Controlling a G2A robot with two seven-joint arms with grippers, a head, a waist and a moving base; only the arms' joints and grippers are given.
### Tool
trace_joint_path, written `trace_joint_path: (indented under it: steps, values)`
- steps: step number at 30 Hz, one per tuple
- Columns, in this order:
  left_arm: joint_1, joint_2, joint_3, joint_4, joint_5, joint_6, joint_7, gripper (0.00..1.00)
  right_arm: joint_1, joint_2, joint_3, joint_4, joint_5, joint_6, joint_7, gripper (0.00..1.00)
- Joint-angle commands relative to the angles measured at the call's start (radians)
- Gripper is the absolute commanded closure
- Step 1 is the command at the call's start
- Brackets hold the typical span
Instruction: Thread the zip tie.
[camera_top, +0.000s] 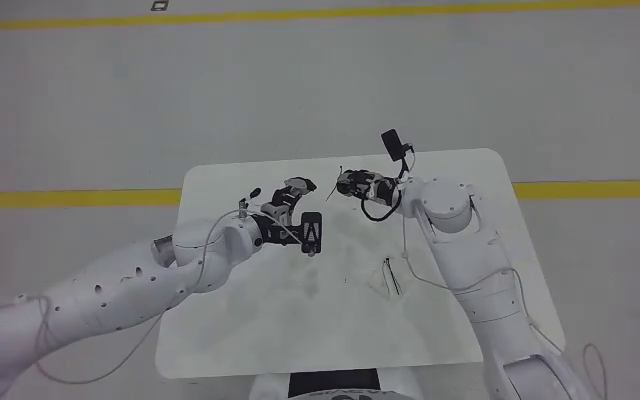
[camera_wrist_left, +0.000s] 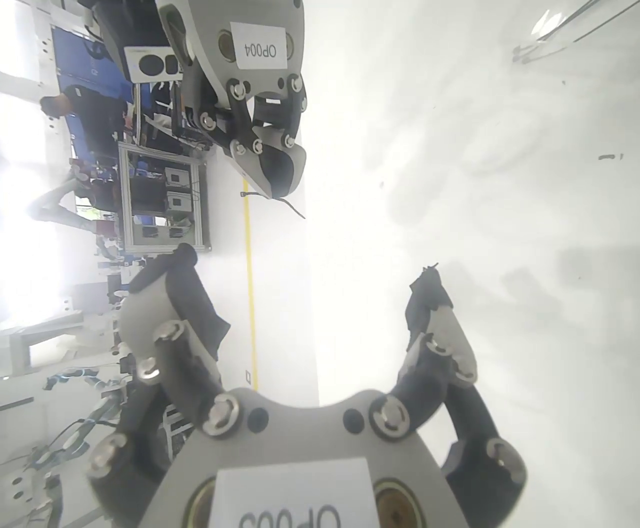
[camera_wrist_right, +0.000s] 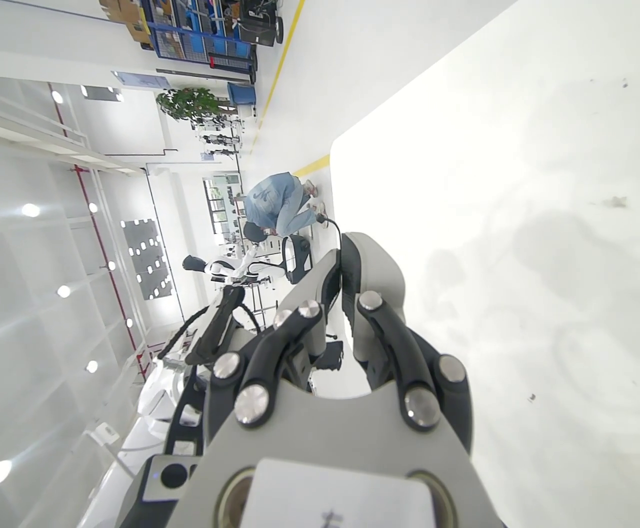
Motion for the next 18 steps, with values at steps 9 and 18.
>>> trace_joint_path:
  steps: [9, 18]
  values:
    - [-0.006, -0.007, -0.002, 0.004, 0.000, -0.018, -0.006, 0.00, -0.011, 0.000, -0.009, -0.016, 0.040, 0.000, -0.029, 1.00]
    - [-0.041, -0.026, 0.000, 0.021, 0.000, -0.041, -0.019, 0.00, -0.017, 0.001, -0.013, -0.023, 0.072, 0.000, -0.055, 1.00]
